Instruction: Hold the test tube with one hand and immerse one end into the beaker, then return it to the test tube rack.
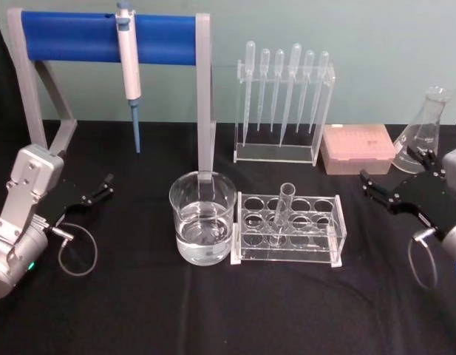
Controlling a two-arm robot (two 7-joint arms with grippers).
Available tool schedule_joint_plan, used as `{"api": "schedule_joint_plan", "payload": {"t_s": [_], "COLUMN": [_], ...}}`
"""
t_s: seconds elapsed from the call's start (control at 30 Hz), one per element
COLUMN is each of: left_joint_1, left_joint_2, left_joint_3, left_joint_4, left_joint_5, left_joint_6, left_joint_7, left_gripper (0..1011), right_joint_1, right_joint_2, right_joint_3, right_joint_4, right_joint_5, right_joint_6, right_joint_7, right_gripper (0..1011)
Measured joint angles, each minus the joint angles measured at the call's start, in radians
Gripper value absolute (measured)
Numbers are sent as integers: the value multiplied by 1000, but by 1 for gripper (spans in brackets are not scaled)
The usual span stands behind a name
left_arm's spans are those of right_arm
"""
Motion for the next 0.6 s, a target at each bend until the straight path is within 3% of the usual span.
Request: {"api": "schedule_joint_plan", "payload": {"t_s": [0.13,0.37,0.6], "left_joint_1": [0,0,0], "left_joint_2": [0,0,0], "left_joint_3": [0,0,0], "left_joint_4": [0,0,0], "left_joint_5": [0,0,0], "left_joint_6": [0,0,0], "left_joint_7": [0,0,0], "left_gripper": [1000,1000,1000], "right_joint_1": [-55,-181,-224], "right_joint_2": [42,145,195], "right_joint_3": [37,97,100], "right_joint_4": [-75,-197,-252], "right_joint_5": [34,142,189], "right_joint_6": [-3,-57,-83], "right_joint_7": [34,188,319], "right_gripper": [1003,1003,1003]}}
